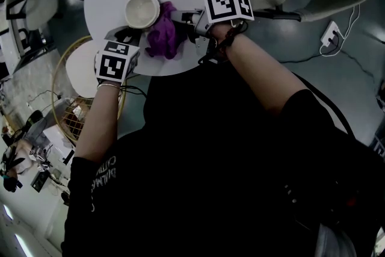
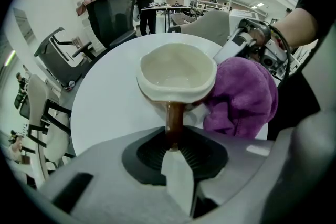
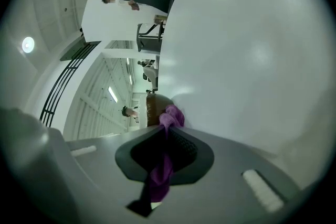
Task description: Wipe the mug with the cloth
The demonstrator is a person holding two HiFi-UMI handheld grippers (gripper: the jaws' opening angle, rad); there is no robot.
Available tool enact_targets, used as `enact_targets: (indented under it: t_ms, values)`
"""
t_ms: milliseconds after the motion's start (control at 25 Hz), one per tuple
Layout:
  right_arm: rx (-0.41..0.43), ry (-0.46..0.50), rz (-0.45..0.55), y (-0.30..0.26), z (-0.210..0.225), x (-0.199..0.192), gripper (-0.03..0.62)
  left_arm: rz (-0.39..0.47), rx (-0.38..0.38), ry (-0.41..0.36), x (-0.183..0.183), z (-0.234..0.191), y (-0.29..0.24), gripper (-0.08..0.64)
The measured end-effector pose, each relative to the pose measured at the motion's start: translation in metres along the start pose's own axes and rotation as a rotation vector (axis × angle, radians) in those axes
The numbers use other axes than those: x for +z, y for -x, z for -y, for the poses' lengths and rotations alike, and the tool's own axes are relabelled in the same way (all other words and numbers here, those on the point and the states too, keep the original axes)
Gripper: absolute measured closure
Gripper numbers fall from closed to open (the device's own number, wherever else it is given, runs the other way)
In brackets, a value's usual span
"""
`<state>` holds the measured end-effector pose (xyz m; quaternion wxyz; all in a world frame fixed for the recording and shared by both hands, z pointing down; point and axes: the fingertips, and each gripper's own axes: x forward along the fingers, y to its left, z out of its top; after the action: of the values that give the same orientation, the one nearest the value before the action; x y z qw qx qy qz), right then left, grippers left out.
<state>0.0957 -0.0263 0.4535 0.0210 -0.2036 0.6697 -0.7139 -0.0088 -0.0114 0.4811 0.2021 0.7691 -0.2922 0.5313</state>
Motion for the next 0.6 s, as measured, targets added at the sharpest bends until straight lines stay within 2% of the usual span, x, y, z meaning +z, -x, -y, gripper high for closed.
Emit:
enact_targets:
  t_ms: [240,440,600]
  values:
    - [-0.014,0.003,0.016,0.004,0.001,0.019,0.566,-0.005,0.001,0.012,0.004,0.000,-0.002,0.494]
    - [-0.036,0.024,0.010,0.000,0.001,0.029,0.566,-0.021,0.006,-0.024,0.005,-0.001,-0.002,0.494]
    - [-0.059,0.040,-0.003,-0.004,0.000,0.036,0.568,-0.020,0.003,-0.009,0.006,-0.001,-0.002,0.494]
